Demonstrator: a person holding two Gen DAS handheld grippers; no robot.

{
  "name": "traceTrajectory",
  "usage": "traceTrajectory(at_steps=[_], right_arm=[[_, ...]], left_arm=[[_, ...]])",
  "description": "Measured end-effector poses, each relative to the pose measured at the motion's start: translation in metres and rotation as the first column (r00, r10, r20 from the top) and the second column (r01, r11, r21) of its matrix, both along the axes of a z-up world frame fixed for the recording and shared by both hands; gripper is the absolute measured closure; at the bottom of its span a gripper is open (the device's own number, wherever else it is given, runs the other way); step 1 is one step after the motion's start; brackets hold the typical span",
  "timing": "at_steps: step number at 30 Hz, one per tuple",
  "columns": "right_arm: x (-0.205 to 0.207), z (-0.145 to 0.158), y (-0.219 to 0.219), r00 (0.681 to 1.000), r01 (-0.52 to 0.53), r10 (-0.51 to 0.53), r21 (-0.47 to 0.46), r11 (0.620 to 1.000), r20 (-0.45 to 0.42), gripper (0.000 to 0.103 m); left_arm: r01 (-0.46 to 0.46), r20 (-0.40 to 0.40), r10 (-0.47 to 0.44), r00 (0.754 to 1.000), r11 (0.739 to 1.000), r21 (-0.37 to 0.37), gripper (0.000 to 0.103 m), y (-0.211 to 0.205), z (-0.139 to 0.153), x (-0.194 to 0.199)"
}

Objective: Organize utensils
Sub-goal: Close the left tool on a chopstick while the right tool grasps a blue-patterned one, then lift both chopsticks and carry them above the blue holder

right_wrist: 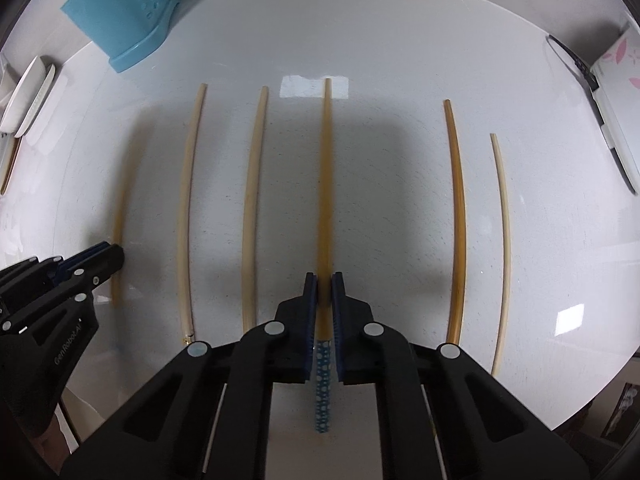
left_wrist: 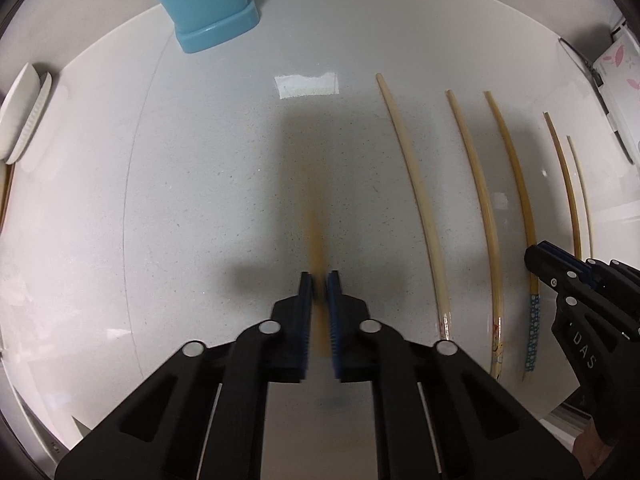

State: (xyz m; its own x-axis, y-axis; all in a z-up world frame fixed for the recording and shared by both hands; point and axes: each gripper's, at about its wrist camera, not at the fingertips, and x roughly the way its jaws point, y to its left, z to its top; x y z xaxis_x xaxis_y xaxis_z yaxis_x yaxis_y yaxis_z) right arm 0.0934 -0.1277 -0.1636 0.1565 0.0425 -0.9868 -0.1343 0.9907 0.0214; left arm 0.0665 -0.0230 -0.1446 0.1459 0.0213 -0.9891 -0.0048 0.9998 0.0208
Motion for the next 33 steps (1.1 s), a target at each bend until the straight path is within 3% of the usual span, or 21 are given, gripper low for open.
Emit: traceTrajectory(at_steps=[14,29,33], right_arm=[[0.017,0.004,-0.012,1.0,0.008,-0.008,0.005,1.0,0.018,0.096],[0.021,0.042,-0.023,0.993,-0.04,0.036,0.031,0.999,0.116,0.096],[0.021,0.056,-0.001,0.989,-0.05,0.044,0.042,0.998,0.144,0.096]], left_arm=[[-0.019,0.026,0.019,0.999,1.0,-0.02,0.096,0.004,0.009,-0.004],[-0.034,0.109,0.037,0.993,0.999,-0.028,0.096,0.012,0.042,-0.007],[-0.037,0.149,0.043,0.988,0.998,-0.043,0.096,0.012,0.056,-0.006]])
